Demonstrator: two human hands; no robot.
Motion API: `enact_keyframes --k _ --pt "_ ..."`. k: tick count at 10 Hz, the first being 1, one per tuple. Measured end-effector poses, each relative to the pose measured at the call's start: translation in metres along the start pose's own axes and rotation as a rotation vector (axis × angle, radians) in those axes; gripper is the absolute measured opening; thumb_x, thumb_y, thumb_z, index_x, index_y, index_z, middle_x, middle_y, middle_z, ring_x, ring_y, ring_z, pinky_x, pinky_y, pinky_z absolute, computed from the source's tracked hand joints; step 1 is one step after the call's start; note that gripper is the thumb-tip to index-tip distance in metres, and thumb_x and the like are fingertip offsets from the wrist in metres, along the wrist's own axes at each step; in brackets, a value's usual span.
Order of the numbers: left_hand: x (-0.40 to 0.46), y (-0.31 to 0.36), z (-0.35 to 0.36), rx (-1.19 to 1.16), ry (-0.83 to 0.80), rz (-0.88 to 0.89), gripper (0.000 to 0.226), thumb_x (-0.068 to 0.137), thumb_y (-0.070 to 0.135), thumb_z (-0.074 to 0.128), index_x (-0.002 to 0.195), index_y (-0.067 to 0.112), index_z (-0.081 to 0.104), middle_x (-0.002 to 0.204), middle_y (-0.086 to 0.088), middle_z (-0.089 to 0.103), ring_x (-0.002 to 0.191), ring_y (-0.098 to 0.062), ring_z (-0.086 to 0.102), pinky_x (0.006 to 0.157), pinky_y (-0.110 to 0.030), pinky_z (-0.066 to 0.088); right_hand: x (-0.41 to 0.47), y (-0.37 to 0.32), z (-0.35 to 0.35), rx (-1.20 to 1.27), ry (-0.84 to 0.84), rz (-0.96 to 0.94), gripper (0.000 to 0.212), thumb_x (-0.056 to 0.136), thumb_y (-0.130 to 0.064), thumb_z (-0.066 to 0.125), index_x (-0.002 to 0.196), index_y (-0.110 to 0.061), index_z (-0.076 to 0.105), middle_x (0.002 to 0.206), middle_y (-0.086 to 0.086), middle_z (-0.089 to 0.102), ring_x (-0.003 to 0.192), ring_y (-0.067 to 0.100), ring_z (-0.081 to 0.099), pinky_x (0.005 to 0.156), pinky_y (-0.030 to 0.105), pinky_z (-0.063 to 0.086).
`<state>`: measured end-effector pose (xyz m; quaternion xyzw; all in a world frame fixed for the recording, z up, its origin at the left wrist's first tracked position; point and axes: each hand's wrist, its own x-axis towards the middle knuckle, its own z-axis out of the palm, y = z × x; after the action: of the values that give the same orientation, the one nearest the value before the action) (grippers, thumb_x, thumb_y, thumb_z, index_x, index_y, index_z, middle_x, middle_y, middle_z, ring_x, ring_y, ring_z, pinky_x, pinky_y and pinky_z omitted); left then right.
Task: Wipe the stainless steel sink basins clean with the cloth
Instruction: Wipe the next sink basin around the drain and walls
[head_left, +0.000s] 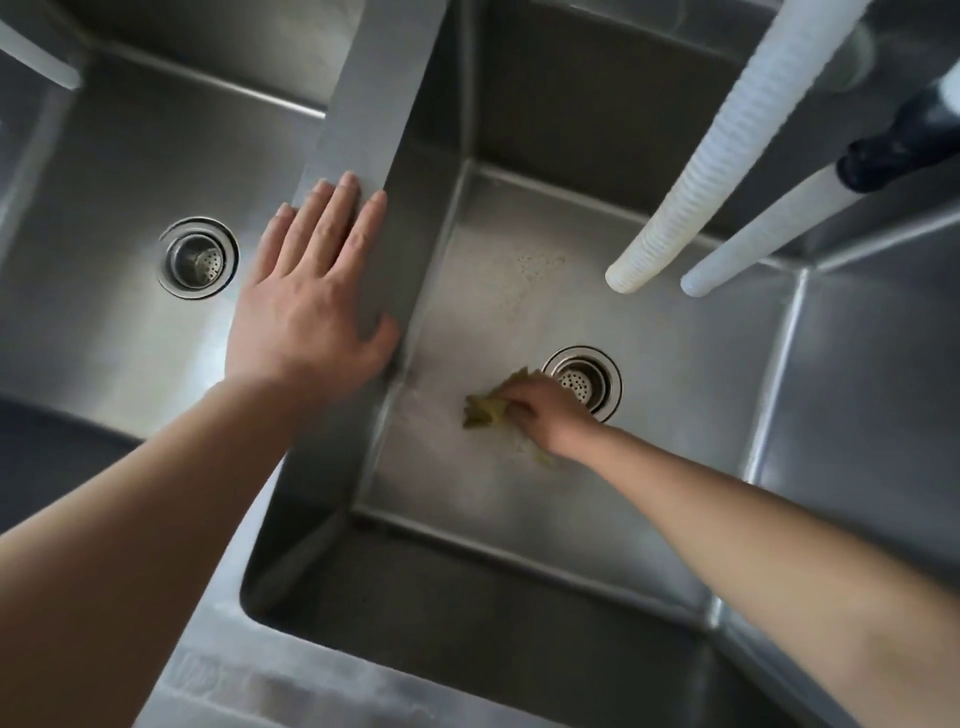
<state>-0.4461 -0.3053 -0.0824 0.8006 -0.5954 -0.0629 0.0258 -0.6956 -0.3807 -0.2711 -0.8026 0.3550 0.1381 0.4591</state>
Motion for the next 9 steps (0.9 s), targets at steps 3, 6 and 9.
enact_keyframes --k 3,6,9 --pt "-0.001 0.000 -0.001 0.005 -0.005 0.002 0.089 0.076 0.041 0.049 0.157 0.018 0.019 0.164 -0.008 0.016 0.152 -0.025 0.012 0.124 -0.043 0.008 -0.007 0.024 -0.121 0.723 0.641 0.462 0.014 0.098 -0.020 0.053 0.105 -0.026 0.064 0.098 -0.004 0.067 0.089 0.014 0.062 0.076 0.034 0.053" --pt "0.001 -0.002 0.004 -0.013 0.057 0.012 0.085 0.076 0.033 0.051 0.155 0.016 0.026 0.163 -0.009 0.022 0.151 -0.026 0.017 0.123 -0.045 0.014 0.058 -0.031 -0.134 -0.029 0.599 0.444 0.041 0.103 -0.012 0.038 0.141 -0.008 0.048 0.150 0.020 0.040 0.139 0.036 0.033 0.106 0.027 0.023" --pt "0.001 -0.001 0.001 -0.044 0.075 0.015 0.084 0.075 0.030 0.053 0.154 0.015 0.030 0.161 -0.010 0.026 0.150 -0.027 0.021 0.123 -0.045 0.016 0.085 -0.043 -0.051 -0.209 0.136 0.078 0.044 0.084 -0.034 0.047 0.124 -0.038 0.066 0.148 -0.003 0.043 0.141 0.031 0.025 0.110 0.049 0.019"
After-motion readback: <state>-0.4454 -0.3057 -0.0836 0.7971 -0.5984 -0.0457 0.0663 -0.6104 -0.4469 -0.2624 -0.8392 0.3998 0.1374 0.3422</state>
